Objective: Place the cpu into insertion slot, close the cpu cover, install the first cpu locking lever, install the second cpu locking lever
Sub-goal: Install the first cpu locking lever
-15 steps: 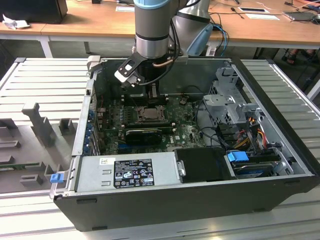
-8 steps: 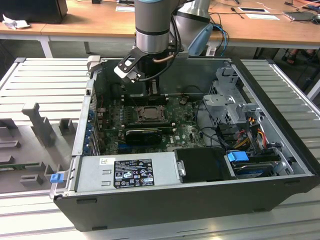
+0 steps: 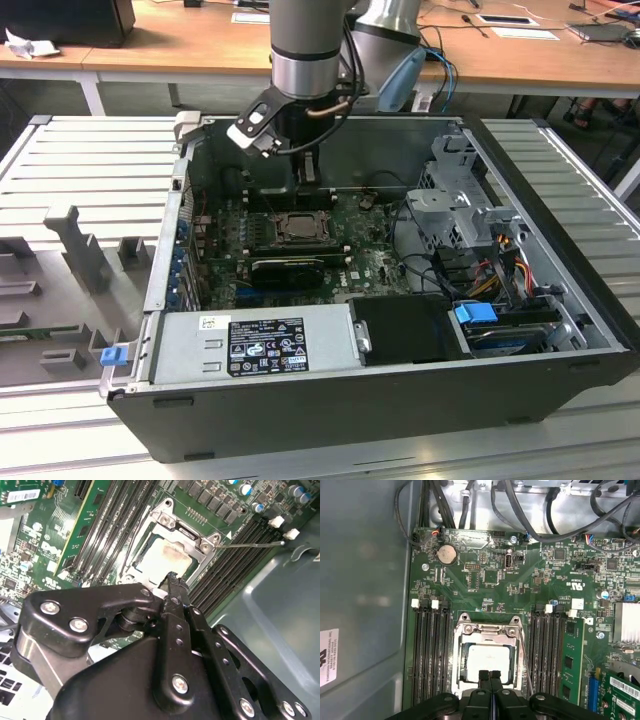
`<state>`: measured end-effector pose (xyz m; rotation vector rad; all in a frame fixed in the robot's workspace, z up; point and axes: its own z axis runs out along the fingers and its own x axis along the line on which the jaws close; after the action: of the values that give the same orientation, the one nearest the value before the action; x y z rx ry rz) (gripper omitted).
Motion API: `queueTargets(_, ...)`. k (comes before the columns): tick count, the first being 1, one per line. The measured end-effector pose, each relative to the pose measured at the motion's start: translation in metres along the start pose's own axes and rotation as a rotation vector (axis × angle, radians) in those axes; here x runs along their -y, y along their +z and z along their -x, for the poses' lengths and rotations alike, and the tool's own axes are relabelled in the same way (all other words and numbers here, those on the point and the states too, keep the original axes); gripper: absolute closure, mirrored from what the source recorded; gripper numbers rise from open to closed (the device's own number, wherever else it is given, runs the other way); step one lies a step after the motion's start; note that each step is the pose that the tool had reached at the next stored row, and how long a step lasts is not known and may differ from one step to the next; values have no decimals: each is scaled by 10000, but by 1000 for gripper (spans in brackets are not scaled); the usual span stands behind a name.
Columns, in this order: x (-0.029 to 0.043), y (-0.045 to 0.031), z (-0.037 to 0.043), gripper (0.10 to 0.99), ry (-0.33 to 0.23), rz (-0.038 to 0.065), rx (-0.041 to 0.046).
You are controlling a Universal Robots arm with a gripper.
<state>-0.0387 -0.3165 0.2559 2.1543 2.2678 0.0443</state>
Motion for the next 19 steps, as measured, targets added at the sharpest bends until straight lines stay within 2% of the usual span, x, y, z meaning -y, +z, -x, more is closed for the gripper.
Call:
queueTargets(4,-2,-80,-1,980,0,-4,2)
queueTargets(8,-6,-203,-2,980,0,-5,10)
queueTargets(11,-6,-210,-2,980,-46,-4,12)
queueTargets(19,-5,-210,-2,980,-1218,-16,-6)
